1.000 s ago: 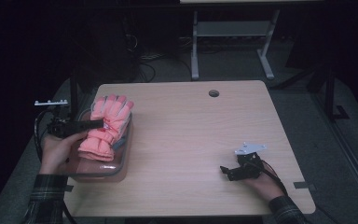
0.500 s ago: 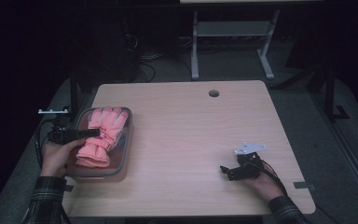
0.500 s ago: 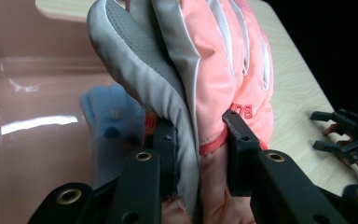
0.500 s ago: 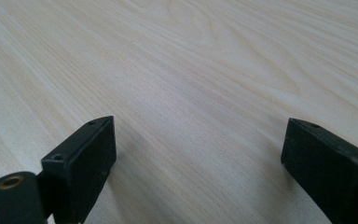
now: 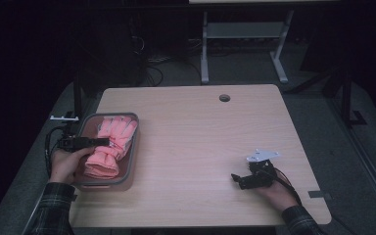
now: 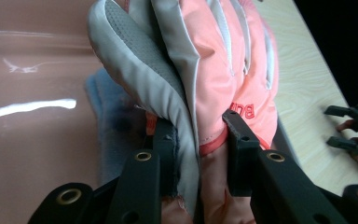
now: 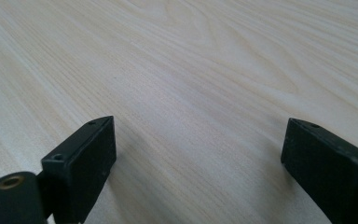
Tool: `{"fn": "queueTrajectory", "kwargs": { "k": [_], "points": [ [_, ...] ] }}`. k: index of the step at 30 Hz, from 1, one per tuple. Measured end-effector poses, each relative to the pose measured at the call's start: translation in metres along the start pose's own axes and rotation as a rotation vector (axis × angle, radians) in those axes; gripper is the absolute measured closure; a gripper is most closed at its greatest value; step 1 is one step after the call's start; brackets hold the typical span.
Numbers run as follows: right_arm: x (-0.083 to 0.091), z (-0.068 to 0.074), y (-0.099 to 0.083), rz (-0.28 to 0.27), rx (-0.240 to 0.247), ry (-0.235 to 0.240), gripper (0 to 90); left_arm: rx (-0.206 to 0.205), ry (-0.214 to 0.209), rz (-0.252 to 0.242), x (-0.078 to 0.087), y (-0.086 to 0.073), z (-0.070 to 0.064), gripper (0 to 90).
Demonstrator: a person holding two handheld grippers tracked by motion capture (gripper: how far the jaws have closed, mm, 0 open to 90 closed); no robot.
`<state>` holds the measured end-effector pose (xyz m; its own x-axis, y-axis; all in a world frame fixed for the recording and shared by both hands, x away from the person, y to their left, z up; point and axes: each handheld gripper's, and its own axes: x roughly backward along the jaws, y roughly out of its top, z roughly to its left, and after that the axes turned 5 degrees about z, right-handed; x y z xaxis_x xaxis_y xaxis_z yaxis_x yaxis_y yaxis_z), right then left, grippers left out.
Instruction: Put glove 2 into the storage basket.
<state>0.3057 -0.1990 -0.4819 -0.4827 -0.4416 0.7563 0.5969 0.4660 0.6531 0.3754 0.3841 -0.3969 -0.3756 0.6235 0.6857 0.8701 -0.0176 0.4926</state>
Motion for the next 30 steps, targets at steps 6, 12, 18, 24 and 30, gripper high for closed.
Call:
{"fn": "queueTrajectory", "kwargs": {
  "k": [6,12,18,24,30],
  "points": [
    [0.0,0.0,0.0,-0.002,0.003,0.0,9.8,0.023,0.029,0.013,-0.004,0.0,0.006,70.0],
    [0.0,0.0,0.0,-0.001,0.001,0.0,9.8,0.026,0.042,0.018,-0.003,0.0,0.009,67.4],
    [0.0,0.0,0.0,0.0,0.001,0.0,9.8,0.012,0.049,0.01,0.001,0.004,0.006,48.5],
    [0.0,0.0,0.0,0.0,0.0,0.0,9.8,-0.01,0.115,-0.018,0.007,0.008,0.002,25.2],
    [0.0,0.0,0.0,0.0,0.0,0.0,9.8,-0.025,0.144,-0.034,0.017,0.011,0.002,17.3]
  ]
}}
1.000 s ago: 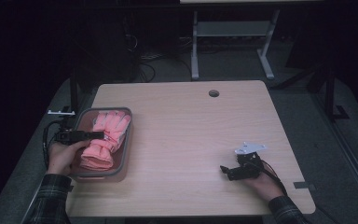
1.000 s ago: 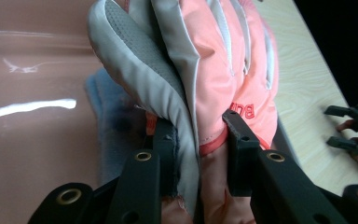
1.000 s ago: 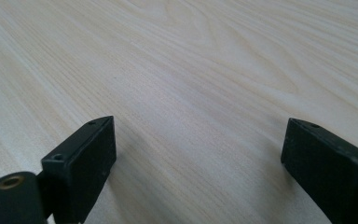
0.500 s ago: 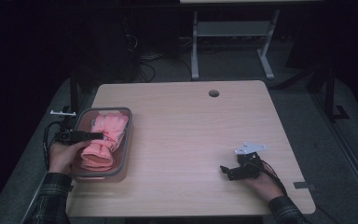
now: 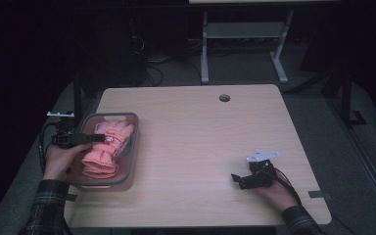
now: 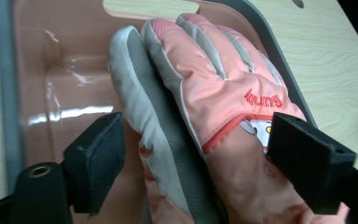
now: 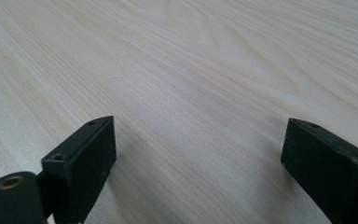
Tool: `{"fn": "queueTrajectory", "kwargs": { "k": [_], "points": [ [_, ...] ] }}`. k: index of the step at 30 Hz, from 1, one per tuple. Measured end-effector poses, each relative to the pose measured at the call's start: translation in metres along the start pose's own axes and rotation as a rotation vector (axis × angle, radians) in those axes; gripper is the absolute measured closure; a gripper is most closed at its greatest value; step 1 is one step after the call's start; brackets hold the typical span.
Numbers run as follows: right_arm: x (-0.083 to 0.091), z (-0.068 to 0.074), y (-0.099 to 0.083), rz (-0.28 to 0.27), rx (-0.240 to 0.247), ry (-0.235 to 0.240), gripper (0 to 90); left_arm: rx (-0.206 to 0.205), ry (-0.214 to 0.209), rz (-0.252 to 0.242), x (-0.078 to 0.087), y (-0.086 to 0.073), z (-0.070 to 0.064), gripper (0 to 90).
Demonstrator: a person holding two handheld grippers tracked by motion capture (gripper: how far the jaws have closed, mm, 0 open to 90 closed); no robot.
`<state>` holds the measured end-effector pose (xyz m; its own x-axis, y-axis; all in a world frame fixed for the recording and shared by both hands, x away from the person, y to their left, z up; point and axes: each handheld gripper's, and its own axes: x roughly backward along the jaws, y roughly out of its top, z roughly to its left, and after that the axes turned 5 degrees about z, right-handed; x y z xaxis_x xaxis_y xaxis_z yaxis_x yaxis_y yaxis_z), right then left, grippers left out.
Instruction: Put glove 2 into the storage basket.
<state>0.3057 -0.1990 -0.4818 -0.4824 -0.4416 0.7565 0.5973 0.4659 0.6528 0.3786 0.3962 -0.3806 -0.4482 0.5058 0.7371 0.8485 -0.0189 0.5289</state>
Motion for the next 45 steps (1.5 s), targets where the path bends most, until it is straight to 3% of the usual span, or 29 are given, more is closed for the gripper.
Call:
{"fn": "queueTrajectory", "kwargs": {
  "k": [8,16,34,45],
  "points": [
    [0.0,0.0,0.0,0.0,-0.001,-0.002,9.8,-0.022,0.002,-0.037,0.018,0.008,-0.004,15.9],
    [0.0,0.0,0.0,0.0,-0.001,-0.002,9.8,-0.081,-0.008,-0.06,0.026,0.017,-0.027,15.9],
    [0.0,0.0,0.0,0.0,-0.001,-0.002,9.8,-0.285,-0.065,-0.065,0.01,0.024,-0.109,16.0],
    [-0.001,0.0,0.0,-0.003,0.0,-0.001,9.8,-0.412,-0.102,-0.056,-0.016,0.018,-0.164,15.9]
  ]
}}
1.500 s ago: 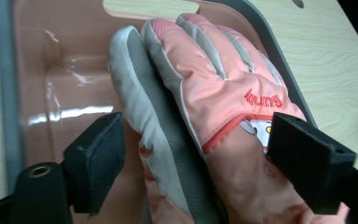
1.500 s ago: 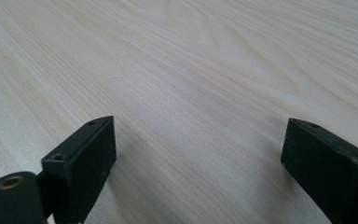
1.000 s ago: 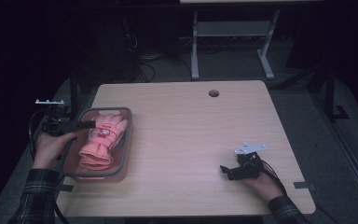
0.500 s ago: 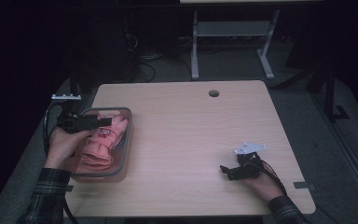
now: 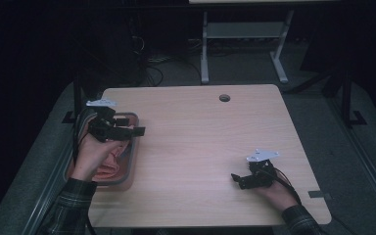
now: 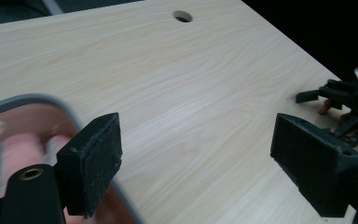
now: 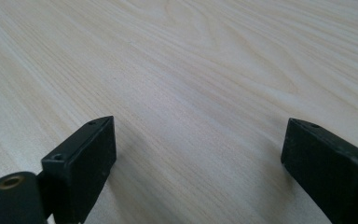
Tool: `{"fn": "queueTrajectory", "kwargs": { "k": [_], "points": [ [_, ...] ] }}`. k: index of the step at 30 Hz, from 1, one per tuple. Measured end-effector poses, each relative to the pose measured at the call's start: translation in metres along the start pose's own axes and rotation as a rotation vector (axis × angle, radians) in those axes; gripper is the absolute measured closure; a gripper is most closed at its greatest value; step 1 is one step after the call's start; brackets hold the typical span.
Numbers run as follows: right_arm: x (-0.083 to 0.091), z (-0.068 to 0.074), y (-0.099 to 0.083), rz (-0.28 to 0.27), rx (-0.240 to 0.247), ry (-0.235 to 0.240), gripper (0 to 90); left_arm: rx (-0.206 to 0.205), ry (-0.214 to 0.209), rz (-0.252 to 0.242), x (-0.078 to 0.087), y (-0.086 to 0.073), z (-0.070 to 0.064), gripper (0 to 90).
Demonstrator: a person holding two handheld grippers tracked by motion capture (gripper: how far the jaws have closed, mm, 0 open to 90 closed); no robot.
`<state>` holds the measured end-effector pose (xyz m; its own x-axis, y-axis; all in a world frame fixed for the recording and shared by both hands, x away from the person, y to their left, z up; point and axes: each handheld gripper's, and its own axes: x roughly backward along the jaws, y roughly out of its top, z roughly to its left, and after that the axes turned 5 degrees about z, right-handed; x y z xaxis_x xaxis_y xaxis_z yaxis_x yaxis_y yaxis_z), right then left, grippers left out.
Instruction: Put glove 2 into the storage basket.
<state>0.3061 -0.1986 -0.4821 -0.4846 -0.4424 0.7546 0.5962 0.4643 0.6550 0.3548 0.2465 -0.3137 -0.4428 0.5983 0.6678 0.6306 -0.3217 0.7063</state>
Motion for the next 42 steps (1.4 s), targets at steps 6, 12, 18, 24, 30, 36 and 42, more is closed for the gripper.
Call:
{"fn": "queueTrajectory", "kwargs": {
  "k": [6,12,18,24,30,36,42],
  "points": [
    [-0.001,0.0,0.001,-0.001,0.006,0.004,9.8,-0.059,-0.024,-0.003,-0.018,-0.004,-0.023,15.9],
    [-0.002,0.0,0.002,-0.003,0.011,0.003,9.8,-0.096,-0.046,-0.003,-0.035,-0.014,-0.038,15.9],
    [-0.001,0.0,0.002,-0.003,0.01,0.003,9.8,-0.125,-0.052,-0.008,-0.048,-0.023,-0.049,16.0],
    [-0.001,0.0,0.001,-0.003,0.012,0.003,9.8,-0.164,-0.056,0.005,-0.064,-0.034,-0.06,16.0],
    [-0.001,0.0,0.001,-0.002,0.011,0.003,9.8,-0.206,-0.056,0.009,-0.08,-0.046,-0.07,16.0],
    [-0.001,0.0,0.001,0.001,0.003,0.001,9.8,-0.247,-0.068,0.02,-0.095,-0.057,-0.078,15.9],
    [-0.001,0.0,0.001,0.002,0.004,0.001,9.8,-0.29,-0.079,0.034,-0.11,-0.069,-0.085,15.9]
  ]
}}
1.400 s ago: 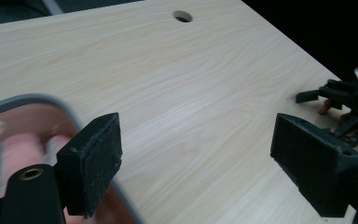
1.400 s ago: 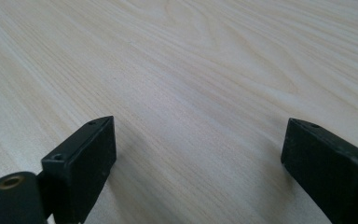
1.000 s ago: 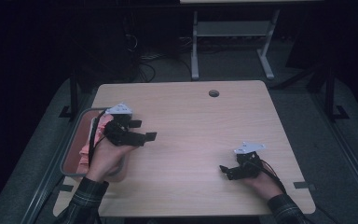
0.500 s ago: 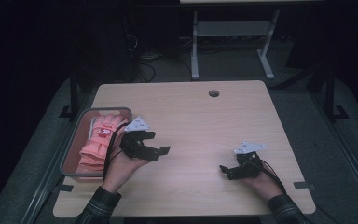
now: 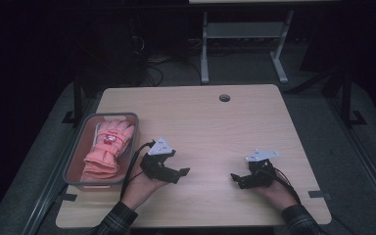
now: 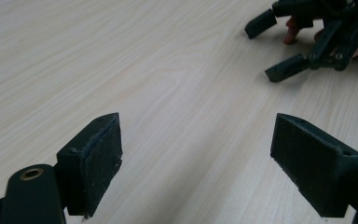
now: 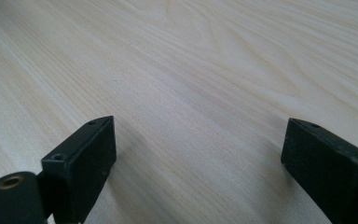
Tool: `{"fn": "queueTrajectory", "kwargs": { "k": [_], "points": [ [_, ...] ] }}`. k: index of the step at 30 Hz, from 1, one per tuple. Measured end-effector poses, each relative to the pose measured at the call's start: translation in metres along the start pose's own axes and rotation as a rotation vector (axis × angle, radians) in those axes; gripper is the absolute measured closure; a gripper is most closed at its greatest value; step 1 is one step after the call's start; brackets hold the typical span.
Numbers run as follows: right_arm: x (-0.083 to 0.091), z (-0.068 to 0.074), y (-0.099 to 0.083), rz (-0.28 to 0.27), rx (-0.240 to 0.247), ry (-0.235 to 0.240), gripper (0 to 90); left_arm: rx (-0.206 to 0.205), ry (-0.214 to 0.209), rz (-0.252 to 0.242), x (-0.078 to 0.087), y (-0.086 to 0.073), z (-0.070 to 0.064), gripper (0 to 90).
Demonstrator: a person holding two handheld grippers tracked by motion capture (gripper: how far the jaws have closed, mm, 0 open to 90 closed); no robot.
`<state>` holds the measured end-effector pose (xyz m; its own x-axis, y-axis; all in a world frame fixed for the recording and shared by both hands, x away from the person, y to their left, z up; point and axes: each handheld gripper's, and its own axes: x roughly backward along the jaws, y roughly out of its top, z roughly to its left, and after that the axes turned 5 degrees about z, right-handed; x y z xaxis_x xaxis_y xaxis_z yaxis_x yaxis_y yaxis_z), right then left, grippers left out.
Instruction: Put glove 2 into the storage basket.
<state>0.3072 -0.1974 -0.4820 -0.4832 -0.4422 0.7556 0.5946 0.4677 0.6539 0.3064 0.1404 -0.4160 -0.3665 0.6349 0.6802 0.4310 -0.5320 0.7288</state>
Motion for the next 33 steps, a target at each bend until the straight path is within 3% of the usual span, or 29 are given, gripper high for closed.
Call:
{"fn": "queueTrajectory", "kwargs": {
  "k": [4,11,16,23,25,27,33],
  "points": [
    [0.0,0.0,0.0,0.0,0.0,0.0,9.8,-0.034,0.013,0.018,-0.009,-0.006,-0.004,16.0],
    [0.0,0.0,0.0,-0.001,0.0,0.0,9.8,-0.045,0.018,0.057,-0.025,-0.018,-0.004,15.9],
    [0.0,0.0,0.0,0.0,0.0,0.0,9.8,-0.08,0.033,0.083,-0.035,-0.024,-0.005,15.9],
    [0.0,0.0,0.0,0.0,0.001,0.0,9.8,-0.079,0.025,0.105,-0.045,-0.03,-0.005,14.2],
    [0.0,0.0,0.0,0.001,0.001,0.0,9.8,-0.1,0.04,0.119,-0.05,-0.033,-0.006,13.0],
    [0.0,0.0,0.0,0.001,0.001,0.0,9.8,-0.087,0.021,0.108,-0.052,-0.036,-0.004,12.5],
    [0.0,0.0,0.0,0.001,0.0,0.0,9.8,-0.105,0.004,0.108,-0.053,-0.037,-0.005,12.5]
  ]
}}
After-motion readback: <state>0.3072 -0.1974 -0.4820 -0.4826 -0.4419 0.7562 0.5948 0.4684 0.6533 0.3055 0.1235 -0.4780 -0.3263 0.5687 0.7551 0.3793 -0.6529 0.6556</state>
